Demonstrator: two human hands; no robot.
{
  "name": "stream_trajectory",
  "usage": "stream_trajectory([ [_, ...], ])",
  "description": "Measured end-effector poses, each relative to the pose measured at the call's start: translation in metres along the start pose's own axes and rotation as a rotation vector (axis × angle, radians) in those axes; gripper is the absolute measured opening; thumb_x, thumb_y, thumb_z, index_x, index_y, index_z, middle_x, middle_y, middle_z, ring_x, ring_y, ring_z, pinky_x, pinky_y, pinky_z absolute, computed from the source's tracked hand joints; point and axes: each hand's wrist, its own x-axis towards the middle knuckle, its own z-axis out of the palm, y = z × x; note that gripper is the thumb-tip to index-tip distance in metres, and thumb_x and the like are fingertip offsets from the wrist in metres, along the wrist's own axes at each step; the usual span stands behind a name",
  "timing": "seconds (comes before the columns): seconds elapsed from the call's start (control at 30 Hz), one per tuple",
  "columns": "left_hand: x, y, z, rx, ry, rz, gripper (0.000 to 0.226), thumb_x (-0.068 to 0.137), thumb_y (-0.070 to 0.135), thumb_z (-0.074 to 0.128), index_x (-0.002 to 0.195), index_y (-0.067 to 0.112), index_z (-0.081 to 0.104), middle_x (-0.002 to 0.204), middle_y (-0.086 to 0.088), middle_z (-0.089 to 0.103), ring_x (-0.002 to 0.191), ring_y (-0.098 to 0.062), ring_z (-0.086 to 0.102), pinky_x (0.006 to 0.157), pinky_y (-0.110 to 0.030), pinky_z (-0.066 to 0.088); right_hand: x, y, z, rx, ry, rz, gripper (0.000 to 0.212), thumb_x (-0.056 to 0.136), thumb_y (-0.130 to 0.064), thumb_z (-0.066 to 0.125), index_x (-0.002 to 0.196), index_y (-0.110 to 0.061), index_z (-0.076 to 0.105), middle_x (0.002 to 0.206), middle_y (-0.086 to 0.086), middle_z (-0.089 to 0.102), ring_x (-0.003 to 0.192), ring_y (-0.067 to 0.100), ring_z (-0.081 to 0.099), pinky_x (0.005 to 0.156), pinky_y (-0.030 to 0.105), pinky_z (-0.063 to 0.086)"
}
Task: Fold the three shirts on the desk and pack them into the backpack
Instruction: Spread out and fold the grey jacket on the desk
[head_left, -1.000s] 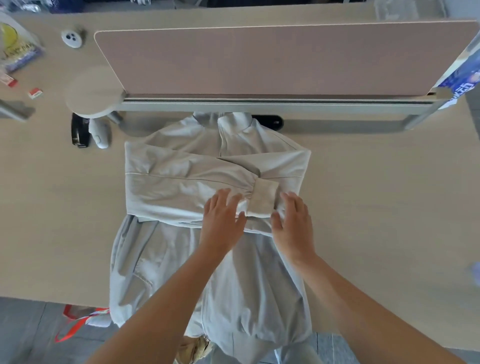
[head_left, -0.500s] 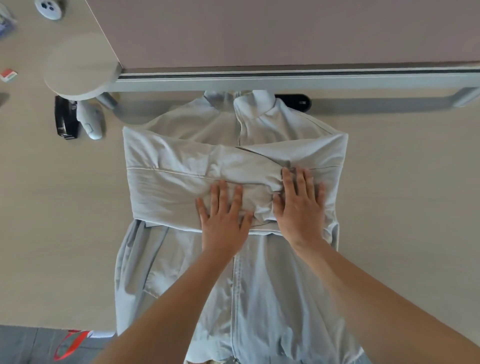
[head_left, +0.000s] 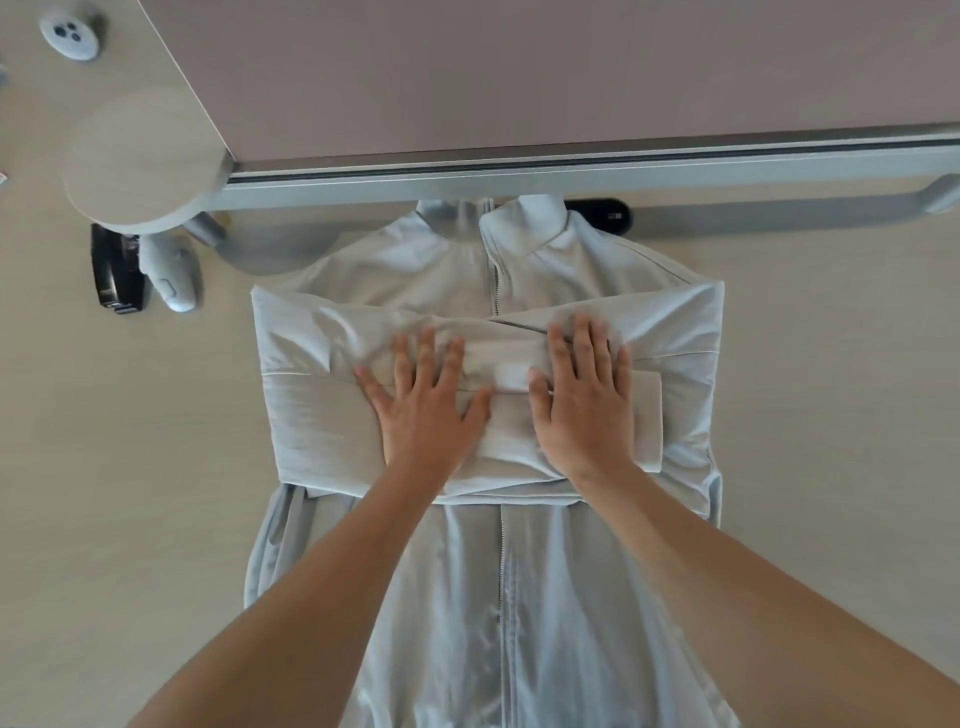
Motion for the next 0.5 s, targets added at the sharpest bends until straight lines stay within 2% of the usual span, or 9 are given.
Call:
stream_trajectory([
  [0.1, -0.003, -0.001, 0.013, -0.017, 0.01, 0.001, 0.078, 0.1, 0.072, 0.017, 0.166, 0.032, 0.006, 0.174, -0.001, -0.01, 0.159, -0.03, -0.015, 0.117, -0.076, -0.005, -0.002, 0.008, 0.018, -0.053, -0.034, 0.016, 0.068, 0.108, -0.05, 0.026, 0.167, -0.017, 0.02, 0.175, 0.011, 0.01, 0.162, 0.028, 0.005, 0.129, 0.054, 0.009],
  [0.27, -0.003, -0.001, 0.02, 0.001, 0.054, 0.013, 0.078, 0.101, 0.071, 0.017, 0.167, 0.03, 0.003, 0.174, -0.004, -0.011, 0.159, -0.031, -0.014, 0.118, -0.075, -0.003, -0.001, 0.007, 0.026, -0.094, -0.018, 0.031, 0.068, 0.109, -0.053, 0.024, 0.168, -0.02, 0.016, 0.176, 0.008, 0.007, 0.162, 0.028, 0.004, 0.13, 0.053, 0.006],
  [0.43, -0.002, -0.001, 0.019, -0.001, 0.037, 0.015, 0.079, 0.101, 0.071, 0.014, 0.166, 0.03, 0.001, 0.174, -0.004, -0.014, 0.159, -0.031, -0.017, 0.118, -0.074, -0.005, 0.0, 0.004, 0.023, -0.102, -0.016, 0.032, 0.068, 0.108, -0.054, 0.023, 0.167, -0.02, 0.019, 0.175, 0.008, 0.011, 0.162, 0.028, 0.008, 0.13, 0.051, 0.004],
  [0.5, 0.001, -0.003, 0.016, -0.002, 0.003, 0.019, 0.08, 0.1, 0.072, 0.011, 0.166, 0.03, -0.004, 0.173, -0.004, -0.016, 0.158, -0.031, -0.02, 0.117, -0.075, -0.006, 0.001, 0.005, 0.02, -0.042, 0.0, 0.033, 0.066, 0.108, -0.051, 0.029, 0.164, -0.017, 0.029, 0.173, 0.01, 0.021, 0.16, 0.03, 0.015, 0.13, 0.05, 0.007],
])
